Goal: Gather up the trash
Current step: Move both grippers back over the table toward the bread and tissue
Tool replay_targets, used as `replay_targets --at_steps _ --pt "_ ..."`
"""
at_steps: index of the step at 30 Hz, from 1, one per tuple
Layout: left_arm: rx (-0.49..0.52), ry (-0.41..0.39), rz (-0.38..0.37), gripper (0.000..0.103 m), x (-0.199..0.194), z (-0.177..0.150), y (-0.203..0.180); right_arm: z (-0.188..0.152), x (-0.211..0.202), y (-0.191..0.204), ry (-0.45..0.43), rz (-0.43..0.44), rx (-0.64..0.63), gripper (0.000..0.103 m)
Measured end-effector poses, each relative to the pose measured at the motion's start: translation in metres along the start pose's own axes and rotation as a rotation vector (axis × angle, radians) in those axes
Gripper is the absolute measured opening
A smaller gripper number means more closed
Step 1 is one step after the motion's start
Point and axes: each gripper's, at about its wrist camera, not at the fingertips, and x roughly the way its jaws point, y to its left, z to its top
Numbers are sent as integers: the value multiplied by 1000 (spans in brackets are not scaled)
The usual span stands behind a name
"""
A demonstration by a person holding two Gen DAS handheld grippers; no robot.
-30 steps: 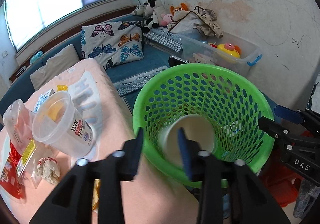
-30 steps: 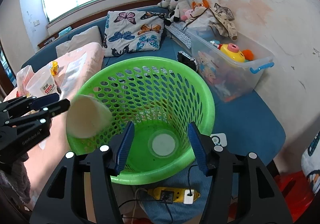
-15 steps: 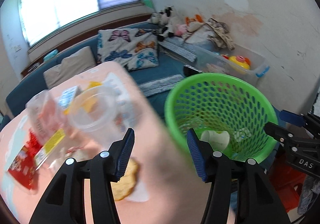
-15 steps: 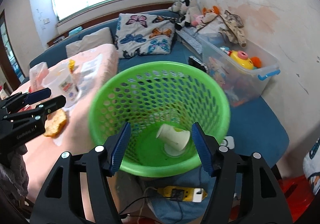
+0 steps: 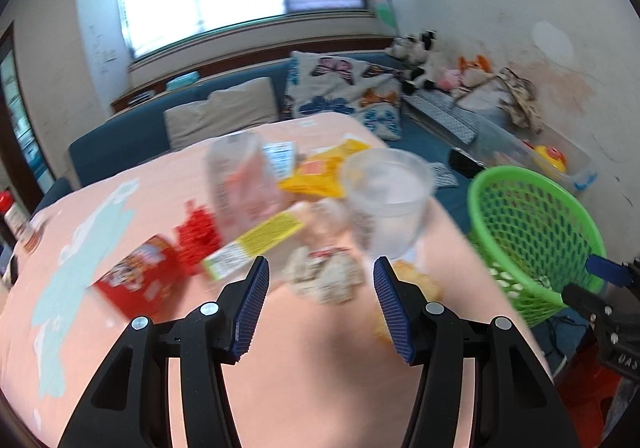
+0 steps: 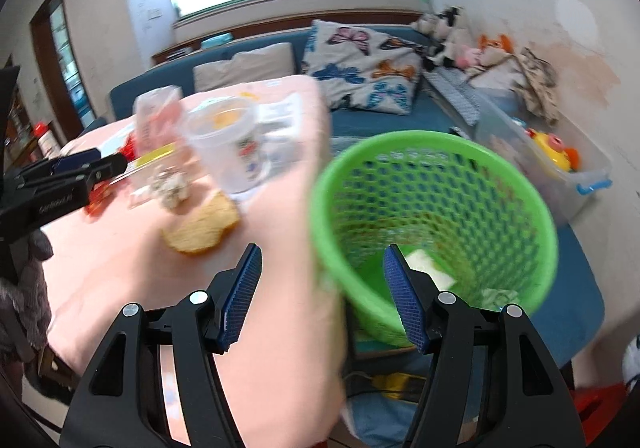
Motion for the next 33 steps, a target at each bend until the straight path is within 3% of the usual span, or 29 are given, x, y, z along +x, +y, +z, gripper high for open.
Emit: replay_targets --at_steps 7,16,31,33 --pt "-75 -1 57 53 -11 -16 50 1 16 58 25 78 -117 64" --pt "-130 18 81 51 -10 -34 84 4 47 110 63 123 -237 64" --pt "-137 49 34 46 11 -37 87 6 101 142 136 92 -347 49" --pt "-136 54 26 46 15 -37 86 6 105 141 142 92 -341 42"
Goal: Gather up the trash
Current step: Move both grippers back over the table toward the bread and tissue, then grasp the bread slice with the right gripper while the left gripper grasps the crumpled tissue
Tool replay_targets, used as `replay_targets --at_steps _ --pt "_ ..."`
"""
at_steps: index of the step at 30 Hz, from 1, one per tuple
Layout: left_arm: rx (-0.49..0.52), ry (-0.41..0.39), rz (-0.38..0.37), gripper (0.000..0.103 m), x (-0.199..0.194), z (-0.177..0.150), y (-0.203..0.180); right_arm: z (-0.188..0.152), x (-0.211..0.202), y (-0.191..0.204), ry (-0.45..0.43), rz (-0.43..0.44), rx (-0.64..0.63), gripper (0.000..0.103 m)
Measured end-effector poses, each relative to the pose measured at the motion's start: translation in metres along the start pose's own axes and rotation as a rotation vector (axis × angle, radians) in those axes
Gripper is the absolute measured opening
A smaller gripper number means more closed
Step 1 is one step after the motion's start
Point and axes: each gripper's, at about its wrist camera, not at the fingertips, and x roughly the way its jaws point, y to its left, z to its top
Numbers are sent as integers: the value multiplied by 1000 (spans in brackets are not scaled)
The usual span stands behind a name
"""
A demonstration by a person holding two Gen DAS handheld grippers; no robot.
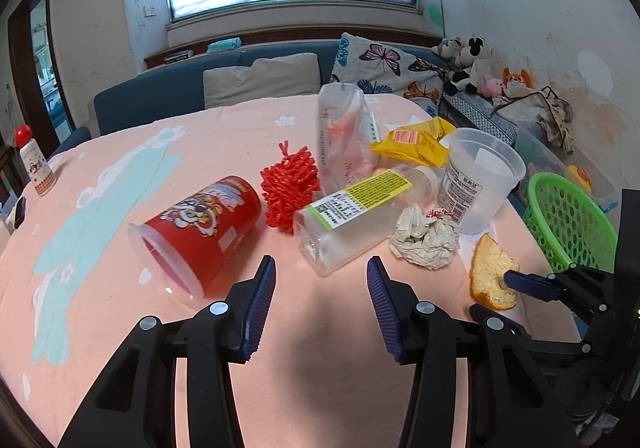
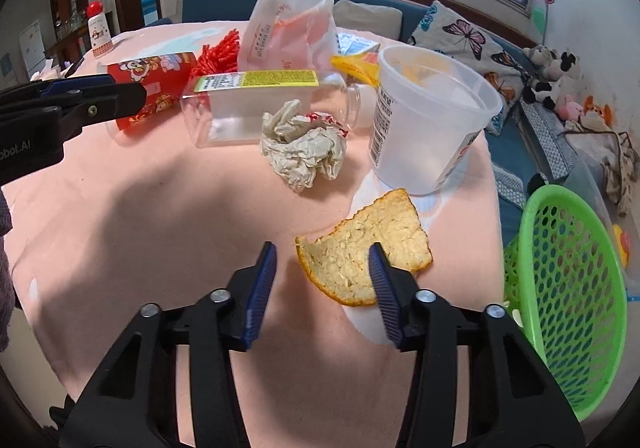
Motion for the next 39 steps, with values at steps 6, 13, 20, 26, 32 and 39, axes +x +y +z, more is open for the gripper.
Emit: replay_targets --at_steps 6,13,20,26,32,39 --pt "16 21 -39 46 13 2 -9 -3 0 -6 -4 12 21 20" --pt "28 54 -81 52 28 3 -26 -10 -16 -16 -27 54 59 10" --pt "62 62 -97 69 39 5 -46 -16 -42 -30 -65 90 111 8" --pt "91 75 -106 72 51 7 -61 -21 -63 -41 -99 96 137 6" --pt "97 88 -102 72 65 10 -68 -28 -67 -51 -89 103 165 7" --pt "101 121 -112 72 82 10 -74 -33 -61 -64 -64 103 231 39"
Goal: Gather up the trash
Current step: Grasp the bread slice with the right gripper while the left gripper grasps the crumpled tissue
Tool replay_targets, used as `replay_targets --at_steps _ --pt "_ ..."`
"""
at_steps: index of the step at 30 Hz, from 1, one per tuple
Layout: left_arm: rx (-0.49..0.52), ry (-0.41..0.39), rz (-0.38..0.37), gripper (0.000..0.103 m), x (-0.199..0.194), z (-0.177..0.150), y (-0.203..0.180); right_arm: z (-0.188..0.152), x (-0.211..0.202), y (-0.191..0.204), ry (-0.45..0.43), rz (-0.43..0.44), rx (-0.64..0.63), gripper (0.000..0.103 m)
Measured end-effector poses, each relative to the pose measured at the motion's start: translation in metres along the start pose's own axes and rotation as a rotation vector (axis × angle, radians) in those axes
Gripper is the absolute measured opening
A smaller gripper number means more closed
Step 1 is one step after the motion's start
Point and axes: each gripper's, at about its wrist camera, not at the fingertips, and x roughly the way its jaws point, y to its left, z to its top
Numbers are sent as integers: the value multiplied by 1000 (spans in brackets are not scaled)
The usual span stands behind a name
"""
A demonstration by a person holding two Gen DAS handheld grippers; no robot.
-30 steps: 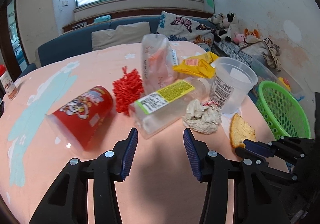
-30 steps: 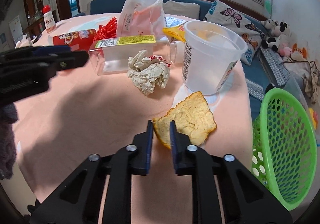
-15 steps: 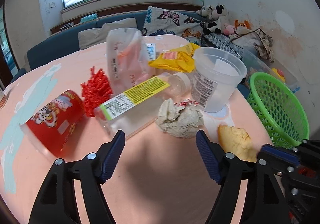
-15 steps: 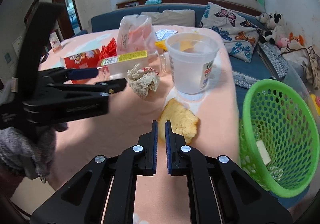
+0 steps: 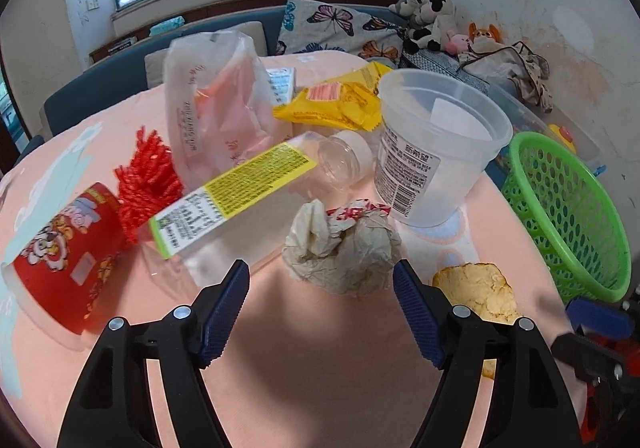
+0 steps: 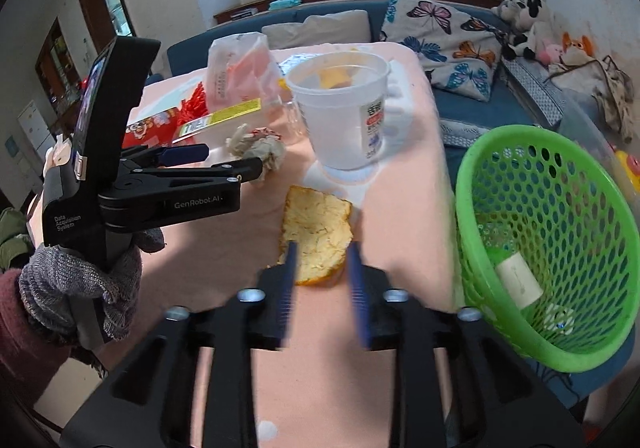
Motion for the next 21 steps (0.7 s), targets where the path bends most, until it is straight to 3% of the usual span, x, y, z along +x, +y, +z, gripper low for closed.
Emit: replay_targets --at_steps 7,11,21 --pt "-17 21 -18 71 16 4 -1 -3 3 -3 9 0 13 45" --pt "-5 12 -36 56 19 5 -3 -5 7 -4 23 5 17 56" --pt "11 -50 -55 43 2 1 2 -2 31 3 64 23 45 62"
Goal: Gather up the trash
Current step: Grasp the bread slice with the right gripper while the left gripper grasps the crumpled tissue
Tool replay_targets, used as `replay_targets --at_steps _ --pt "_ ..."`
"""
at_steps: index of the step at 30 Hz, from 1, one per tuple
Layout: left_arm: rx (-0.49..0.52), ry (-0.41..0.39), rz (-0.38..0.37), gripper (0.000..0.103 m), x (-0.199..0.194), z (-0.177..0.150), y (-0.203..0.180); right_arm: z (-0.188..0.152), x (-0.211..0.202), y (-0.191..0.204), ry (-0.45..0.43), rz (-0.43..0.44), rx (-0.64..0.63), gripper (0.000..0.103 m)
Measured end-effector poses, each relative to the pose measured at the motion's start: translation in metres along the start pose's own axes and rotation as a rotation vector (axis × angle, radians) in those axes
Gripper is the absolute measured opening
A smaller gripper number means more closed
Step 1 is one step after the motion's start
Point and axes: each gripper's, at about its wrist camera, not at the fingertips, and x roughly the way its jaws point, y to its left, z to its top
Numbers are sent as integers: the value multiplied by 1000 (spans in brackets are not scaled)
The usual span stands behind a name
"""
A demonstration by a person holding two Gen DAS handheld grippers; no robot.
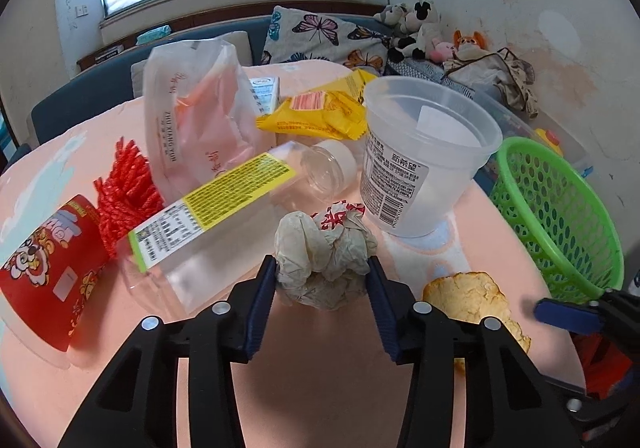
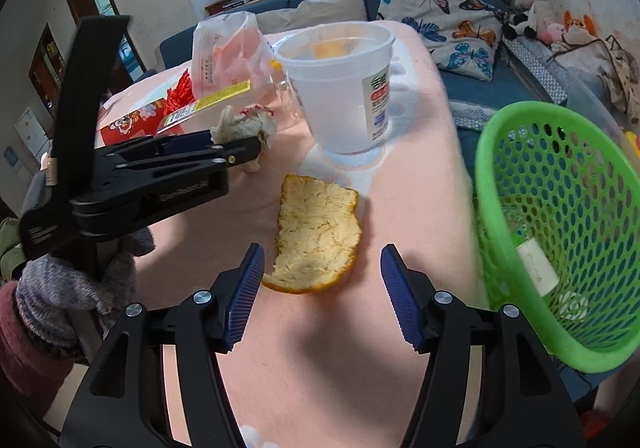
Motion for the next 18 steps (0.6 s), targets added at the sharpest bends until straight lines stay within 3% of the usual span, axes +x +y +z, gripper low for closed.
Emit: replay_targets --at_steps 9,12,18 --pt "-33 -56 1 42 -31 -4 16 11 30 4 47 -36 9 70" --pt "-46 -72 6 42 -40 -5 21 14 36 10 45 -83 -28 70" --pt "-60 -90 20 42 -53 -10 35 9 42 21 45 -156 -101 60"
